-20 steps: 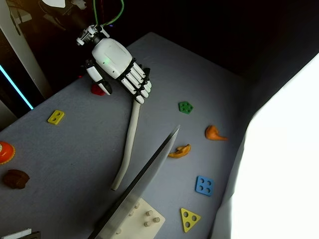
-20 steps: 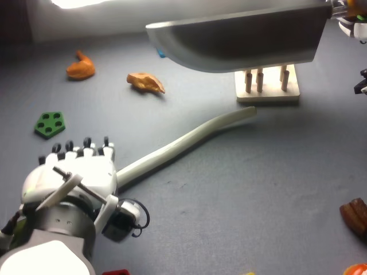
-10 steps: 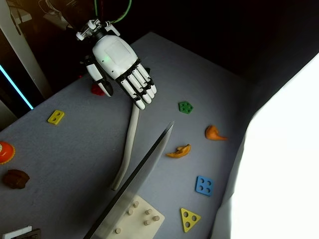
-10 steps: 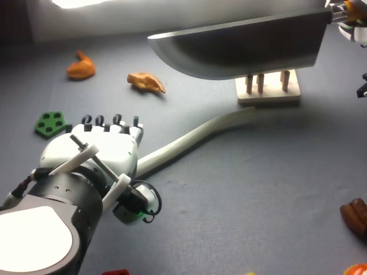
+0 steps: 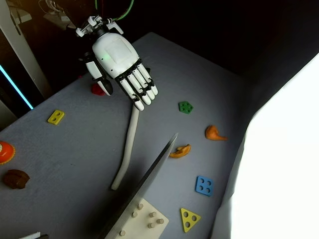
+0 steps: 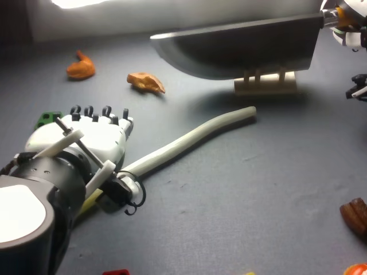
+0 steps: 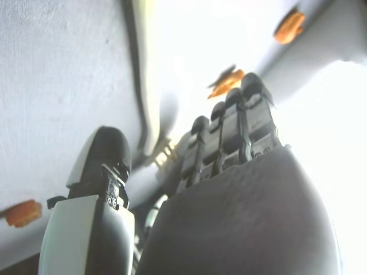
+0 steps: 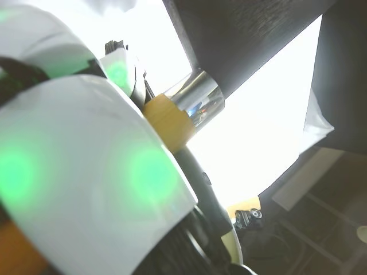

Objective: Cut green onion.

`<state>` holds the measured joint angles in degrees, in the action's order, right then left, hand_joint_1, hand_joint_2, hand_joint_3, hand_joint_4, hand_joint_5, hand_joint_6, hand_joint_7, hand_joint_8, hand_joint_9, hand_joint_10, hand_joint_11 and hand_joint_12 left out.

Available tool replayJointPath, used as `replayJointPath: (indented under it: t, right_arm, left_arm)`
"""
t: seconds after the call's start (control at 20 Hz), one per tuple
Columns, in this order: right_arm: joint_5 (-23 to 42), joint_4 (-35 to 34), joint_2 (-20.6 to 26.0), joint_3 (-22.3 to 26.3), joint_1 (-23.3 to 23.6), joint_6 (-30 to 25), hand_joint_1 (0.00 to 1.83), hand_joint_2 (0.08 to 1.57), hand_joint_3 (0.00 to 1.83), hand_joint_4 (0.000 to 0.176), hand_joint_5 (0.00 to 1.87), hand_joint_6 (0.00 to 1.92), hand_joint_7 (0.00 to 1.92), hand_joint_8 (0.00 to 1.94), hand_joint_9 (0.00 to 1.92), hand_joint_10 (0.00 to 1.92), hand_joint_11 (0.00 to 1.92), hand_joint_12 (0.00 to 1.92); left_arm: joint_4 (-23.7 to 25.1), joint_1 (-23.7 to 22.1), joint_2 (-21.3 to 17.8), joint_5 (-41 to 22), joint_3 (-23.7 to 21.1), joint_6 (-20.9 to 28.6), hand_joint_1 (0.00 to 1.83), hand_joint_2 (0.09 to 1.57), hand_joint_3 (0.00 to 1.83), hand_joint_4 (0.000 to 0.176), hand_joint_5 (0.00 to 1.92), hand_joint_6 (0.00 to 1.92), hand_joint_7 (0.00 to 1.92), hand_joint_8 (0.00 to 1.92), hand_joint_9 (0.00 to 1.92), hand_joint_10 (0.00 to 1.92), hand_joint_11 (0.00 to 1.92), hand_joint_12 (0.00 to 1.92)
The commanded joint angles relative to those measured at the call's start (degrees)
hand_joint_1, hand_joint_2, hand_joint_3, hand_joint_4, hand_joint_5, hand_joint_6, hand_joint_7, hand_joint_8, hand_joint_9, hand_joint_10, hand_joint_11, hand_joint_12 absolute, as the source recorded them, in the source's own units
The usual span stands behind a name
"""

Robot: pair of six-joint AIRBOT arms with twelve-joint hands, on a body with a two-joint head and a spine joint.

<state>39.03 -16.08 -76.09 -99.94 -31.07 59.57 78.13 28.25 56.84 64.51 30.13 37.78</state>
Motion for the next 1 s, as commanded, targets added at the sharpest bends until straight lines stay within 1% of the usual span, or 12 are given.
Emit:
replayJointPath:
  t: [0.0, 0.05, 0.15, 0.2, 0.25, 0.4, 0.45, 0.65, 0.7, 0.8, 0.85, 0.95]
  right_arm:
    - [7.0, -1.1, 0.2, -0.9, 0.3, -0.2, 1.56, 0.98, 0.4, 0.176, 1.42, 1.92, 1.61, 1.94, 1.68, 1.92, 1.73, 1.92]
    - [6.9, -1.2, -0.2, -1.4, 0.2, -0.2, 1.55, 0.98, 0.4, 0.176, 1.42, 1.92, 1.6, 1.94, 1.68, 1.92, 1.73, 1.92]
    - [6.9, -1.2, -0.4, -1.6, -0.1, -0.2, 1.53, 0.99, 0.41, 0.176, 1.43, 1.92, 1.61, 1.94, 1.68, 1.92, 1.74, 1.92]
    - [6.9, -1.2, -0.5, -1.6, -0.3, -0.2, 1.54, 0.99, 0.41, 0.176, 1.43, 1.92, 1.6, 1.94, 1.68, 1.92, 1.74, 1.92]
    - [6.9, -1.2, -0.5, -1.5, -0.3, -0.2, 1.54, 0.99, 0.41, 0.176, 1.44, 1.92, 1.6, 1.94, 1.68, 1.92, 1.74, 1.92]
    - [6.4, -1.2, -0.5, -1.5, -1.0, -0.8, 1.53, 1.0, 0.41, 0.176, 1.42, 1.92, 1.59, 1.94, 1.67, 1.92, 1.73, 1.92]
    - [6.2, -1.2, -0.5, -1.5, -1.3, -1.0, 1.53, 1.0, 0.4, 0.176, 1.42, 1.92, 1.59, 1.94, 1.67, 1.92, 1.73, 1.92]
    - [5.4, -0.9, -0.5, -1.3, -1.5, -1.3, 1.54, 0.99, 0.39, 0.176, 1.43, 1.92, 1.59, 1.94, 1.66, 1.92, 1.73, 1.92]
    - [5.4, -0.9, -0.5, -1.3, -1.5, -1.3, 1.54, 0.99, 0.38, 0.176, 1.43, 1.92, 1.59, 1.94, 1.66, 1.92, 1.73, 1.92]
    - [5.4, -0.9, -0.5, -1.3, -1.5, -1.3, 1.52, 1.0, 0.37, 0.176, 1.41, 1.92, 1.58, 1.94, 1.65, 1.92, 1.73, 1.92]
    - [5.4, -0.9, -0.5, -1.3, -1.7, -1.3, 1.52, 1.01, 0.36, 0.176, 1.42, 1.92, 1.59, 1.94, 1.66, 1.92, 1.73, 1.92]
    - [5.4, -0.8, -0.5, -1.3, -2.1, -1.3, 1.52, 1.03, 0.31, 0.176, 1.41, 1.92, 1.57, 1.94, 1.65, 1.92, 1.72, 1.92]
  left_arm:
    - [4.7, -1.0, -0.5, 1.1, 0.3, -0.8, 0.65, 1.36, 0.0, 0.023, 0.02, 0.0, 0.01, 0.0, 0.03, 0.01, 0.0, 0.22]
    - [4.7, -1.3, -0.8, 0.7, 0.4, -1.4, 0.64, 1.37, 0.0, 0.026, 0.01, 0.0, 0.0, 0.0, 0.02, 0.0, 0.0, 0.22]
    - [4.7, -1.8, -1.2, 0.1, 0.5, -2.1, 0.6, 1.38, 0.01, 0.024, 0.01, 0.0, 0.0, 0.0, 0.02, 0.0, 0.0, 0.23]
    - [4.7, -2.0, -1.3, 0.0, 0.5, -2.3, 0.63, 1.37, 0.0, 0.025, 0.02, 0.0, 0.0, 0.0, 0.01, 0.0, 0.0, 0.2]
    - [4.7, -2.1, -1.4, -0.1, 0.5, -2.4, 0.67, 1.35, 0.0, 0.024, 0.04, 0.01, 0.01, 0.0, 0.03, 0.0, 0.0, 0.26]
    - [4.6, -2.3, -1.5, -0.4, 0.5, -2.7, 0.65, 1.36, 0.0, 0.027, 0.01, 0.0, 0.0, 0.0, 0.01, 0.0, 0.0, 0.2]
    - [4.6, -2.3, -1.5, -0.4, 0.5, -2.7, 0.72, 1.33, 0.0, 0.023, 0.03, 0.01, 0.01, 0.0, 0.02, 0.0, 0.0, 0.2]
    - [4.6, -2.3, -1.8, -0.4, 0.5, -2.7, 0.75, 1.31, 0.0, 0.024, 0.05, 0.0, 0.02, 0.0, 0.03, 0.0, 0.0, 0.35]
    - [4.6, -2.4, -1.8, -0.4, 0.5, -2.8, 0.73, 1.32, 0.0, 0.023, 0.05, 0.0, 0.02, 0.0, 0.04, 0.0, 0.0, 0.32]
    - [4.6, -2.4, -1.9, -0.4, 0.5, -2.9, 0.68, 1.34, 0.0, 0.022, 0.03, 0.0, 0.01, 0.0, 0.02, 0.0, 0.0, 0.17]
    - [4.6, -2.4, -2.0, -0.4, 0.4, -3.1, 0.68, 1.34, 0.0, 0.019, 0.03, 0.0, 0.01, 0.0, 0.02, 0.0, 0.0, 0.18]
    - [4.6, -2.4, -2.0, -0.5, 0.4, -3.2, 0.69, 1.33, 0.0, 0.023, 0.04, 0.0, 0.02, 0.0, 0.03, 0.0, 0.0, 0.17]
